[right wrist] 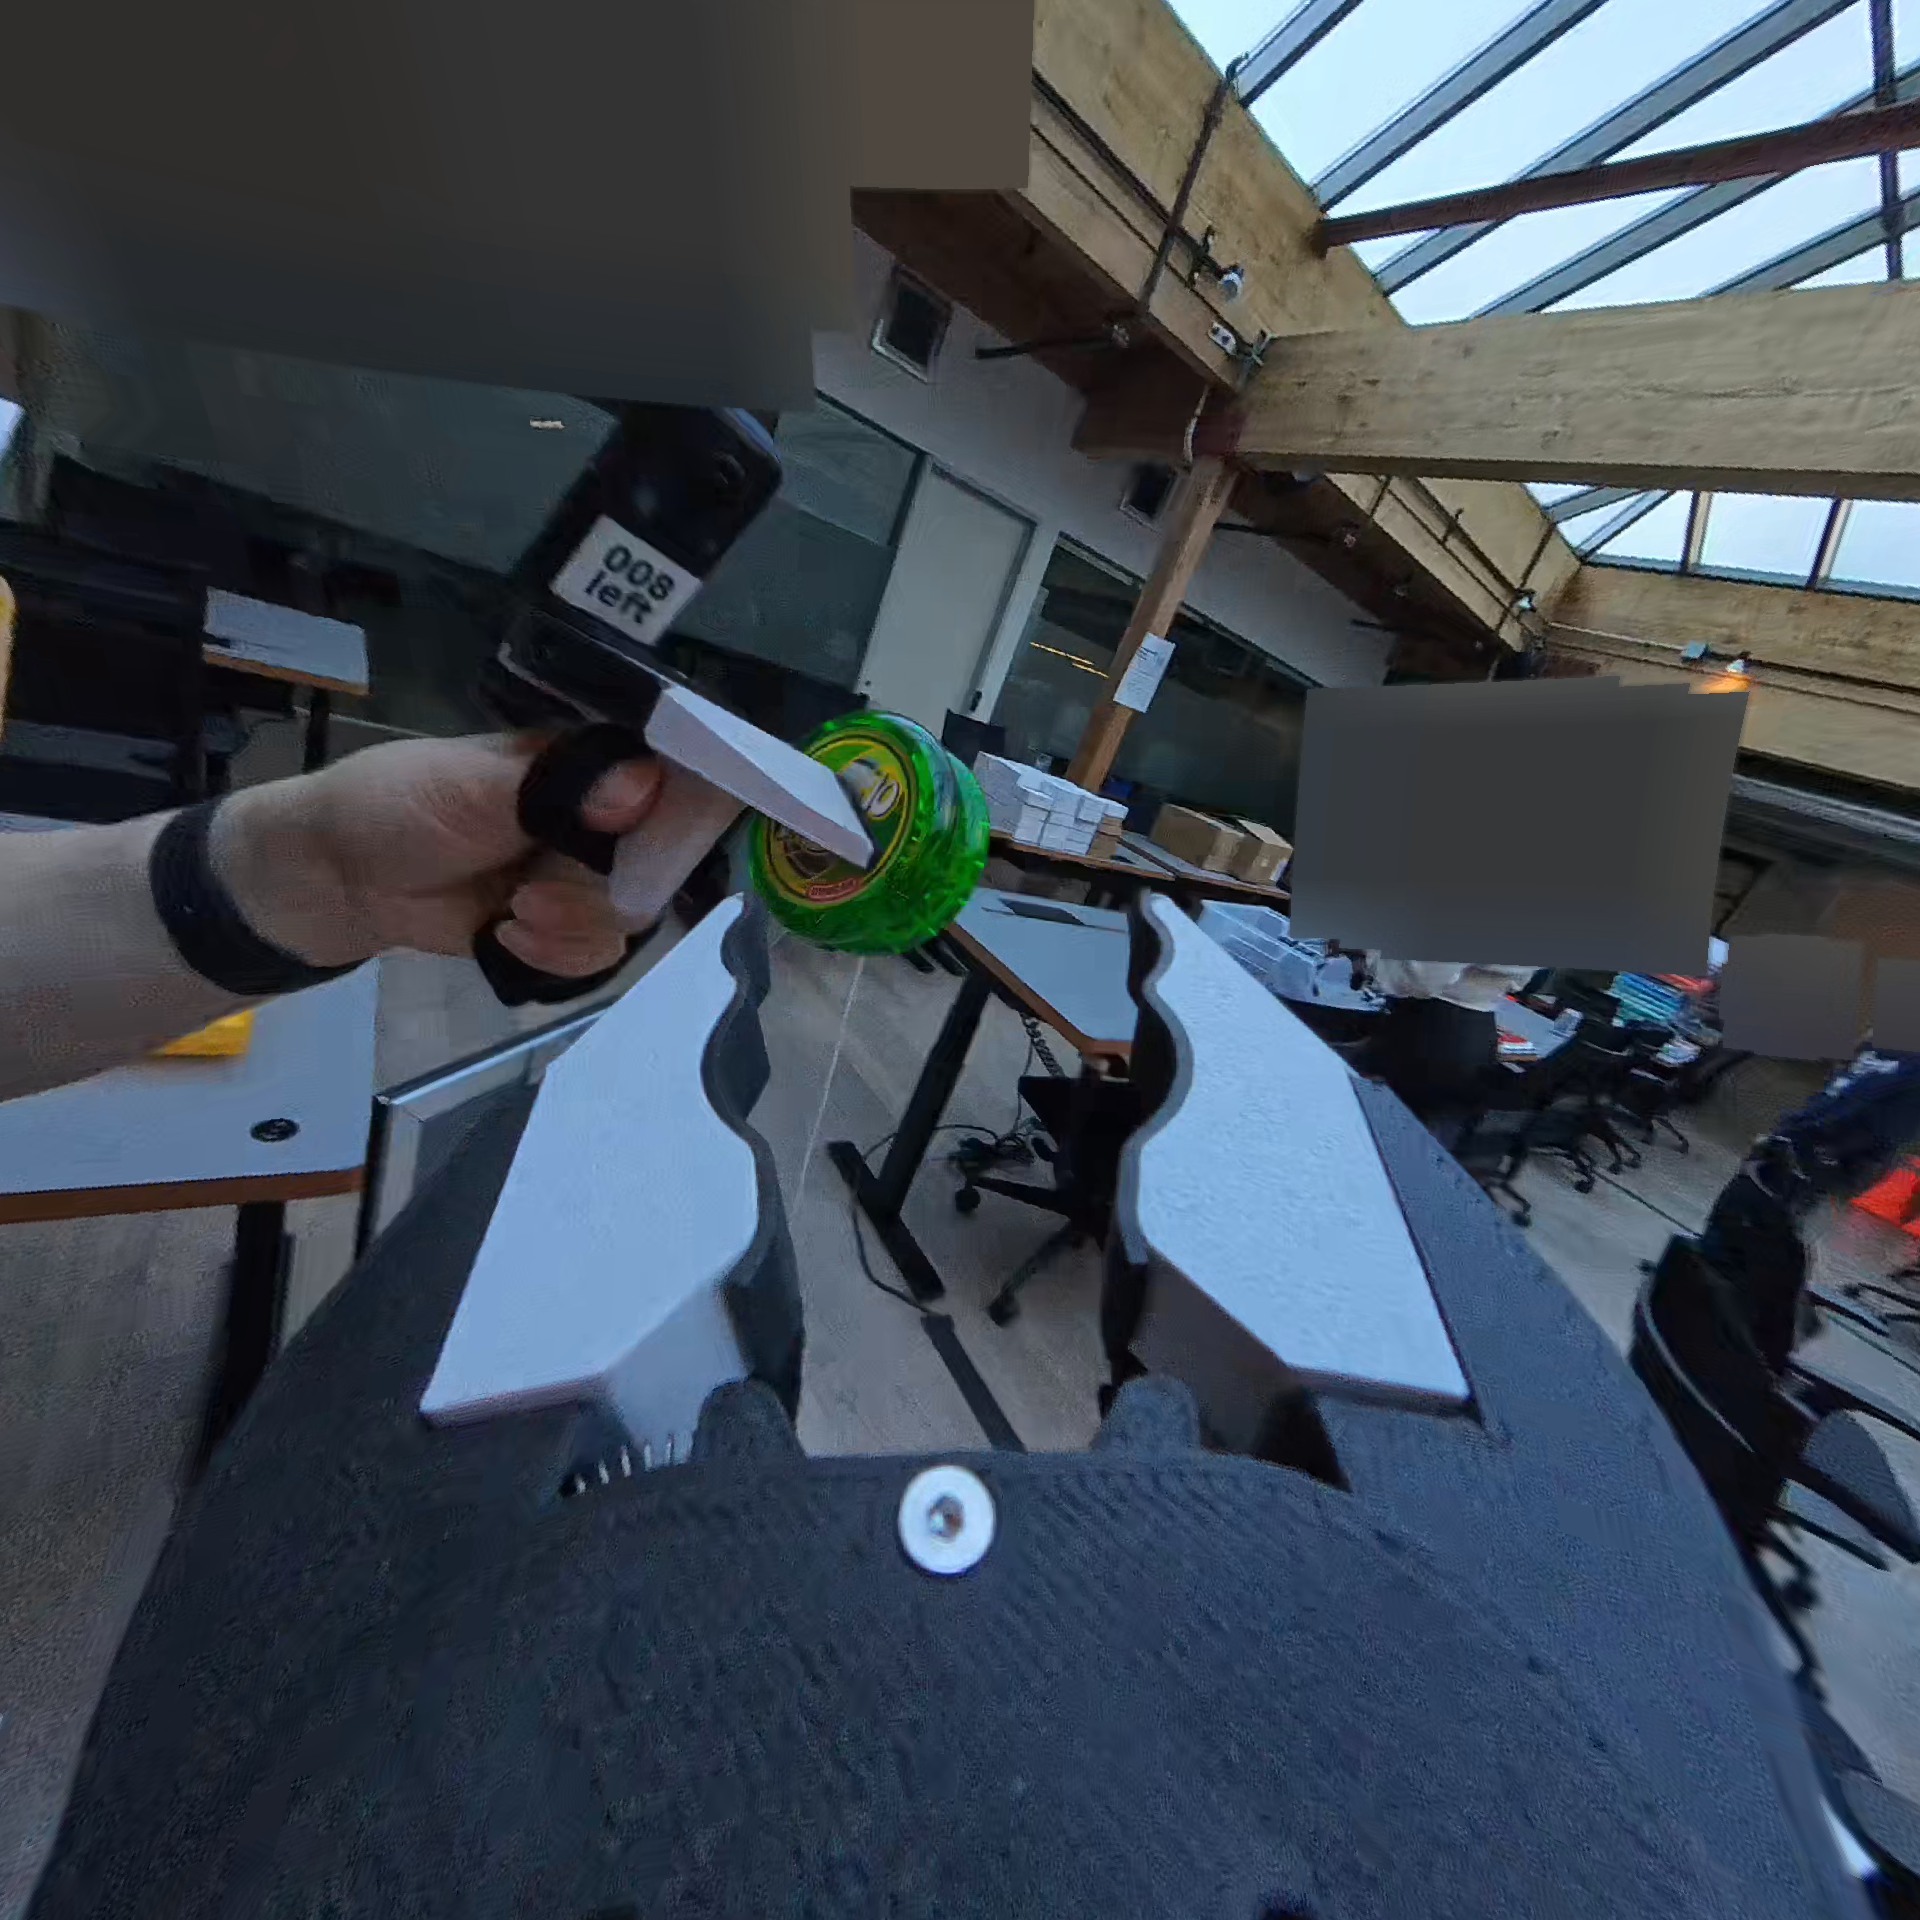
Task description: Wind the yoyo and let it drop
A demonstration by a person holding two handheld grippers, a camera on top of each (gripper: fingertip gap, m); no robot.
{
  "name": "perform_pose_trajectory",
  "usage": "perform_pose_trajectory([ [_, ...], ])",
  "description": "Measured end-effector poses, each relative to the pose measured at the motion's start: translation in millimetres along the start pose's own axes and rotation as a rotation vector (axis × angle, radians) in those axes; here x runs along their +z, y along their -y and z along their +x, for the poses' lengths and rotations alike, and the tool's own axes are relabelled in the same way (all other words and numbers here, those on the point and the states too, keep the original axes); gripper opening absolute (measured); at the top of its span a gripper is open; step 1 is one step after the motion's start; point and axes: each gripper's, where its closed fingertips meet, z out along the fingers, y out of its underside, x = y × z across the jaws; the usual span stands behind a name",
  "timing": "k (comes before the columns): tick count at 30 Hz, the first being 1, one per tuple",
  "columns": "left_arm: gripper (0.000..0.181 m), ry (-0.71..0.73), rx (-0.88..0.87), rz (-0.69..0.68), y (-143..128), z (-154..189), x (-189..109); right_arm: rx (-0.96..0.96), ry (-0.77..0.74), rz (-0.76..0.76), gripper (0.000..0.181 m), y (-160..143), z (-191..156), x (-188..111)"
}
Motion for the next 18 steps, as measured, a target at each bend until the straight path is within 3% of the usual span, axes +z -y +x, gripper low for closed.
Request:
perform_pose_trajectory([
  [3,0.027,0.117,0.111,-0.048,-5,-1,3,-0.212,-0.1,-0.187,0.074,-18,0,7],
  [8,0.027,0.198,0.016,-0.173,-32,-15,13,-0.342,-0.148,-0.33,0.08,-40,-18,29],
  [13,0.027,0.245,-0.043,-0.299,-64,-30,17,-0.364,-0.227,-0.479,0.072,-86,-20,38],
  [18,0.027,0.248,-0.123,-0.391,-94,-41,20,-0.269,-0.276,-0.509,0.066,-113,-20,38],
])
